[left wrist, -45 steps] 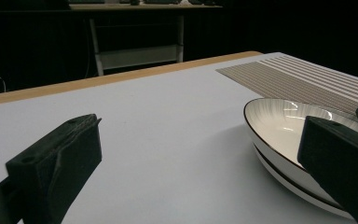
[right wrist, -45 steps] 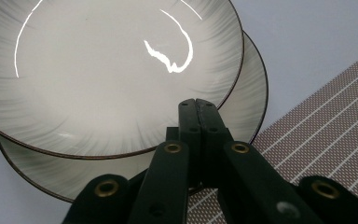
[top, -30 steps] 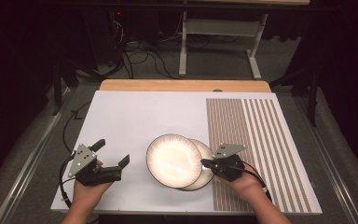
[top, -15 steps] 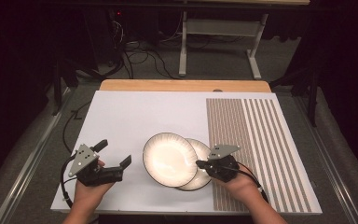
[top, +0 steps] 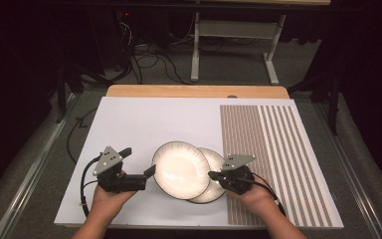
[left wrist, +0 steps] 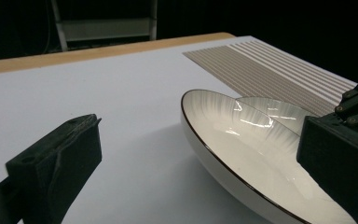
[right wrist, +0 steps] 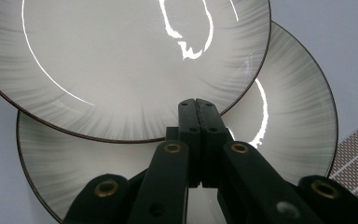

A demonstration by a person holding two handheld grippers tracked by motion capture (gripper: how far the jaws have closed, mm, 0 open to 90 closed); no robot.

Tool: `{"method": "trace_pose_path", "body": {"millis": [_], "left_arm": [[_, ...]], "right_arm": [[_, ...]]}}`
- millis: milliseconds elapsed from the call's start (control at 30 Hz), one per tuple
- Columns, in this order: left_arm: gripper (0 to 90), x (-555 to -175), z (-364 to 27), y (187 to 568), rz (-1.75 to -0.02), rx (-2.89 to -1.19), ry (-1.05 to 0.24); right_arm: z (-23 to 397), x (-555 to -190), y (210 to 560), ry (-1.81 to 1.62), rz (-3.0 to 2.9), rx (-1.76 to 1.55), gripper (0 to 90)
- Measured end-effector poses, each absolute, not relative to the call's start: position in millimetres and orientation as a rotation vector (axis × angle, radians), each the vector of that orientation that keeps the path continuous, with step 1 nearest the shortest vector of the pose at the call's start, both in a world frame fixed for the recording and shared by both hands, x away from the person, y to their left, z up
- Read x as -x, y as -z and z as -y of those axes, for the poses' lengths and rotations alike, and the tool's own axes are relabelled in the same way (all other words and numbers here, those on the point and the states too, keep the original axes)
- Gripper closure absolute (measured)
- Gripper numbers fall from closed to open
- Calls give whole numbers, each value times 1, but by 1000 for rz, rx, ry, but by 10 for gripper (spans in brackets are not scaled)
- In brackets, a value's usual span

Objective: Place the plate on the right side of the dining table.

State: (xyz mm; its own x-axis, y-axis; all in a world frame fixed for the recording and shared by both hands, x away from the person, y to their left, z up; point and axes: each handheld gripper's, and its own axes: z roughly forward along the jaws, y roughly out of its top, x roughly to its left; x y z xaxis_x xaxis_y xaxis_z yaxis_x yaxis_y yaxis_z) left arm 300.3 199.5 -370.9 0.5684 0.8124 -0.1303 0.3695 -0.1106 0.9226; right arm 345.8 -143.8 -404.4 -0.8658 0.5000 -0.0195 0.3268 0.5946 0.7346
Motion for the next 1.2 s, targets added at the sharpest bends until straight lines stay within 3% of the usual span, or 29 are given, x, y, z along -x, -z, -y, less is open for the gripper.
{"method": "trace_pose_path", "body": {"millis": [300, 600, 833, 1000, 1200], "left_arm": [[4, -317, -184, 370, -1017, -1837, -353], [4, -334, -178, 375, -1153, -1894, -190], [14, -341, -173, 378, -1189, -1924, -142], [65, -343, -169, 381, -1201, -1934, -115], [205, -346, -166, 383, -1204, -1951, -77]], "right_arm": [[144, -346, 404, -1131, -2596, -692, 900], [144, -346, 405, -1125, -2601, -674, 900], [144, -346, 405, -1117, -2601, -672, 900], [144, -345, 405, -1114, -2602, -671, 900], [144, -345, 405, -1113, -2600, -676, 900]]}}
